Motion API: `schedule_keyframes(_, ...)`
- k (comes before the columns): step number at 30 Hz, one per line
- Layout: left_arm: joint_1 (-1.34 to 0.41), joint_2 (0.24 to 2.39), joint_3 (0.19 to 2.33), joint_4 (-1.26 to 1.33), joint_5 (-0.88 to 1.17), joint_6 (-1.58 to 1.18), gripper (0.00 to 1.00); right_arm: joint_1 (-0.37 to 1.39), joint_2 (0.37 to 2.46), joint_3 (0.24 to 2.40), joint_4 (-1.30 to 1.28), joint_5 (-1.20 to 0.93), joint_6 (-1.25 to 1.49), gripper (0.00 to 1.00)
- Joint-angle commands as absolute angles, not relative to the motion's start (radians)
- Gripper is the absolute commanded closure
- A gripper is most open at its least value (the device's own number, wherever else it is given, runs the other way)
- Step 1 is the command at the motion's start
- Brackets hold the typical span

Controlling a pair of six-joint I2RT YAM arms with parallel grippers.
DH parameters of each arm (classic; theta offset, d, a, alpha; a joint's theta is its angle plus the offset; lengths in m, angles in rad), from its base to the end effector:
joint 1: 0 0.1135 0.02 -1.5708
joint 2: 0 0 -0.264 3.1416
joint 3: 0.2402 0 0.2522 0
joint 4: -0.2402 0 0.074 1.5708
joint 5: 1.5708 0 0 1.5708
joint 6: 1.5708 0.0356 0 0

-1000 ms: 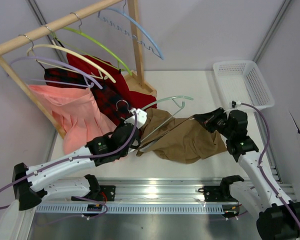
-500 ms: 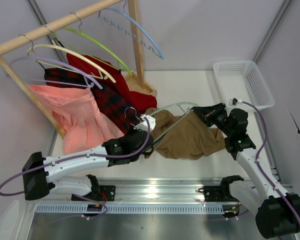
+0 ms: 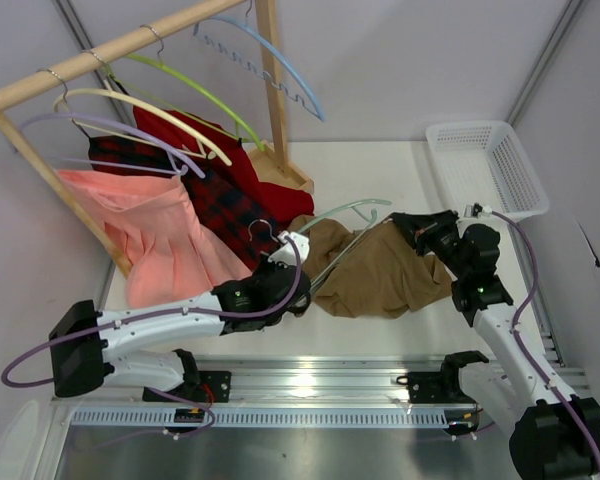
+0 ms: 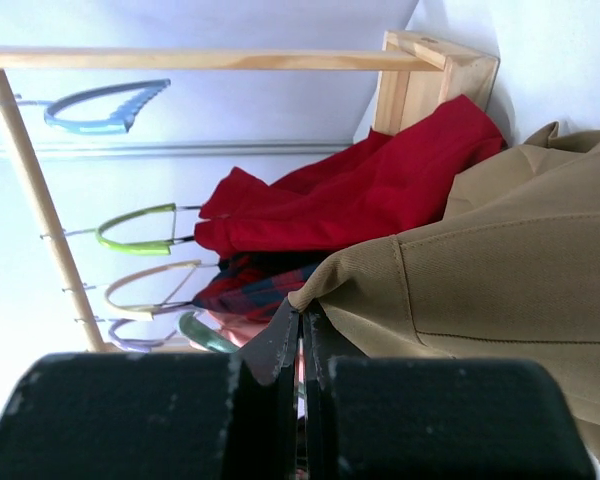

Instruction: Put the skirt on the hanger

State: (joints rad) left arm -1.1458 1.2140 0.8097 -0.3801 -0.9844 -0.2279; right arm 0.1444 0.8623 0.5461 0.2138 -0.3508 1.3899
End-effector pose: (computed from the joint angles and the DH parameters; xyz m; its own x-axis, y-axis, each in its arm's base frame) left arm 0.1272 -0.2091 0.2535 -0.3427 0.4540 -0.8224 0.1885 0.8909 0.4133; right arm 0.2026 0.0418 0.2838 -0.4839 0.8631 -0.1444 0.0143 0.1728 0.9849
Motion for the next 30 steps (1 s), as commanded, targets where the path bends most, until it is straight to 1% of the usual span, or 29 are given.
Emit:
schedule_keyframes(1,-1.16,1.227,0.807,-0.334,-0.986,-0.25,1.0,0.135,0.835,0.528,0.347,-0.296,1.463,1.0)
schedule_keyframes(15,-1.193,1.358,0.861,-0.34,-1.029,-0.252,1.0,0.133,0.819,0.492,0.42,-0.238,1.543,1.0)
schedule_keyframes(20,-1.195,1.394,0.899,-0.402,-1.04,-0.32,1.0,0.133,0.787,0.442,0.469,-0.199,1.611,1.0)
schedule_keyframes(25,-1.198,1.457,0.959,-0.466,-1.042,-0.39,1.0,0.133,0.781,0.434,0.472,-0.215,1.624,1.0)
schedule_keyframes(30,-1.232,1.45,0.916,-0.384,-1.039,-0.319,1.0,0.133,0.784,0.434,0.465,-0.213,1.624,1.0)
